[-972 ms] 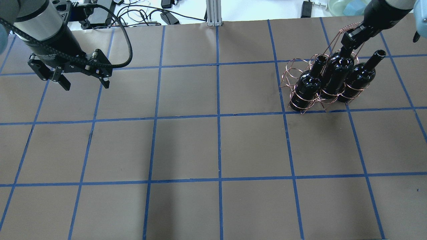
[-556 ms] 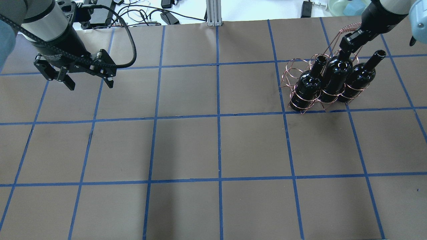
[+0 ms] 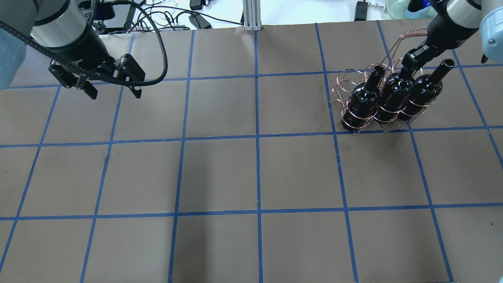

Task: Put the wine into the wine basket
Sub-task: 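Lower the bottle flat into the basket and open the right gripper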

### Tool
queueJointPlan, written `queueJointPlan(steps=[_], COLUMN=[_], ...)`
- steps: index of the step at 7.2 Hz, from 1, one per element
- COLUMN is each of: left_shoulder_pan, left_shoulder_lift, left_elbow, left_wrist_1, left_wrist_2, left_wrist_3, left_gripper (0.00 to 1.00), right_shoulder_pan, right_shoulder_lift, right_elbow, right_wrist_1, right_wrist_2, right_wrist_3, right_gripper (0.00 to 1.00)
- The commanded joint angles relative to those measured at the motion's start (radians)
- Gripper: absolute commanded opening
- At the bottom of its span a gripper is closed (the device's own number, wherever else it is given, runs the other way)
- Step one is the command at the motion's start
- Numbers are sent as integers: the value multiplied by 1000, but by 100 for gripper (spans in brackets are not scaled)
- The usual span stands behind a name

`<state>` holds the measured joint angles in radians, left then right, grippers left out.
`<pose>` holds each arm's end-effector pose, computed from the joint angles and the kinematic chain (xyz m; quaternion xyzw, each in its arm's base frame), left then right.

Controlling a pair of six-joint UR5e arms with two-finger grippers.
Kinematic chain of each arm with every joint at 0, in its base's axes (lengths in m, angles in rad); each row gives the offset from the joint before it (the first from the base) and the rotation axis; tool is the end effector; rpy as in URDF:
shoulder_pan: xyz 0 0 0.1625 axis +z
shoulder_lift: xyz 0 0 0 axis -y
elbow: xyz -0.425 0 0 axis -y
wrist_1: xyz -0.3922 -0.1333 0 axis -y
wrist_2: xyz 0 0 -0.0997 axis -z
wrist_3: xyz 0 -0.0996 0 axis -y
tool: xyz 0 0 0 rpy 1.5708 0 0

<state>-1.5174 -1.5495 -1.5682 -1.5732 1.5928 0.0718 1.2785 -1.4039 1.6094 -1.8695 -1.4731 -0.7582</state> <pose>-0.1050 -0.4912 0.4994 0.0091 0.9998 -0.0100 0.0117 -0.0253 -0.5804 0.4121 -0.2325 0.9702 -0.0647 0.0189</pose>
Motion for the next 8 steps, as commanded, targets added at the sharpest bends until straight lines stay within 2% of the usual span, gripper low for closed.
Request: queueJointPlan(steps=[1,2,4,6,8], left_shoulder_pan=[-3,-3,-3,-3,0], left_shoulder_lift=[11,12,14,14,14], left_elbow=[1,1,-1,-1,-1], left_wrist_1=[-7,-7,-10,-13,-16], left_wrist_2=[-1,4,7,6,9], left_wrist_3=[5,5,5,5,5], left_gripper=[100,100,100,100,100], right_shoulder_pan=[-1,-1,1,16,44], right_shoulder_lift=[-1,-3,-26,-82,-183], right_elbow=[4,3,-54,-138,-137], right_wrist_1=[12,12,87,270,369], right_wrist_2=[-7,-15,-16,-50,-52], right_wrist_3=[5,7,49,120,208], right_gripper=[73,100,100,100,100])
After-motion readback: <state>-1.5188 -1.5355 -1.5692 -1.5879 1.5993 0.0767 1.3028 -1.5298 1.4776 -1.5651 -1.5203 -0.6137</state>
